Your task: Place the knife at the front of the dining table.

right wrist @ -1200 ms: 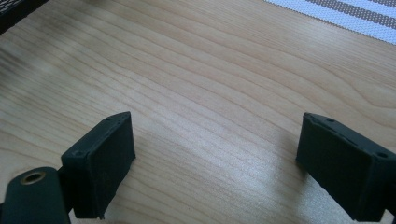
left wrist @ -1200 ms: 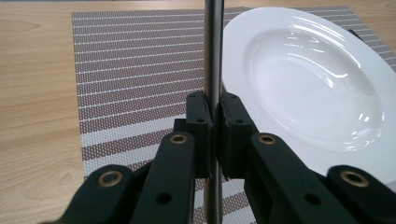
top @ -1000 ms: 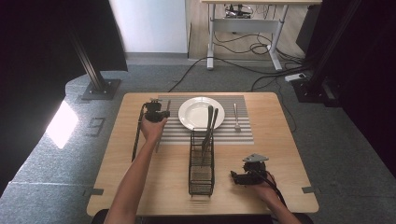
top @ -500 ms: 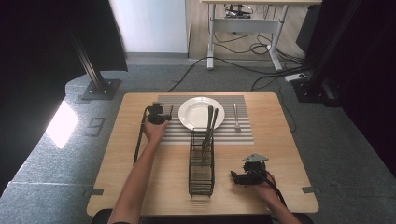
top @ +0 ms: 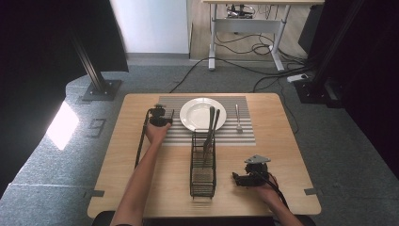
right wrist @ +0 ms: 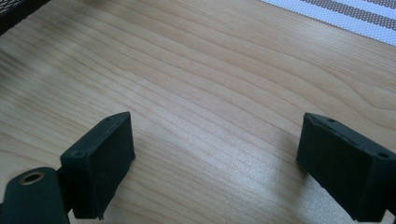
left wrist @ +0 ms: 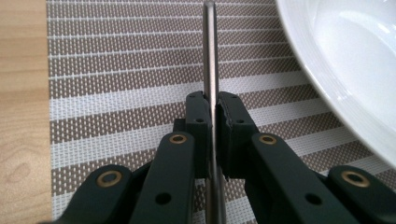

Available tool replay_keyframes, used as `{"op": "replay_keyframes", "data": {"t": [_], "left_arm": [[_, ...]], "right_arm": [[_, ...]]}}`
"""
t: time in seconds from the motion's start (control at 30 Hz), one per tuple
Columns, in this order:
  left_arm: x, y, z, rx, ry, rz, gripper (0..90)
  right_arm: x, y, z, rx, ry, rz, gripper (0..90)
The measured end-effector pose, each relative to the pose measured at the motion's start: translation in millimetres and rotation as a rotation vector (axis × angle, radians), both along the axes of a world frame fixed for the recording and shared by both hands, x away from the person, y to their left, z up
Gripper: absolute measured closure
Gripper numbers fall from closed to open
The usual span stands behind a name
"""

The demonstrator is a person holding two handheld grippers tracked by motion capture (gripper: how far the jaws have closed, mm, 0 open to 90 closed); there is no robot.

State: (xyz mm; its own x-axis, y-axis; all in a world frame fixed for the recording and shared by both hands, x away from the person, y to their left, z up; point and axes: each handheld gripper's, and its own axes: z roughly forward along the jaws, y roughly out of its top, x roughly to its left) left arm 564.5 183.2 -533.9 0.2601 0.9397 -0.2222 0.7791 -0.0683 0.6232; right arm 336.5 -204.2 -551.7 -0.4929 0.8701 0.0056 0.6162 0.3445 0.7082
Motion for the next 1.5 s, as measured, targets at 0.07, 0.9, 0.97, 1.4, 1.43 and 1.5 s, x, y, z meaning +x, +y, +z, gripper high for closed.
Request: {"op": "replay_keyframes", "data": {"t": [0.07, 0.9, 0.97, 1.4, 1.43, 1.5], "left_arm": [[-0.2, -1.1, 0.0, 0.006, -0.004, 0.001, 83.3], [-3.0, -4.0, -1.4, 0.049, -0.036, -0.031, 80.6], [-3.4, -3.6, -1.8, 0.046, -0.040, -0.032, 80.3], [-10.3, -2.7, -0.8, 0.076, -0.082, -0.048, 70.1], [-11.9, -1.5, 0.6, 0.073, -0.089, -0.046, 69.5], [-16.5, 2.8, 4.6, 0.071, -0.098, -0.055, 68.6]], "right_arm": [[-0.1, 0.1, 0.0, 0.000, 0.000, -0.002, 11.1], [-0.6, 0.0, 0.3, 0.000, 0.002, -0.001, 11.4], [-0.6, 0.0, 0.3, 0.000, 0.002, -0.001, 11.4], [-0.9, -0.5, 0.3, -0.001, 0.003, 0.001, 11.4], [-1.0, -0.5, 0.3, 0.000, 0.002, 0.001, 11.5], [-1.0, -0.6, 0.3, 0.001, 0.002, 0.001, 11.4]]}}
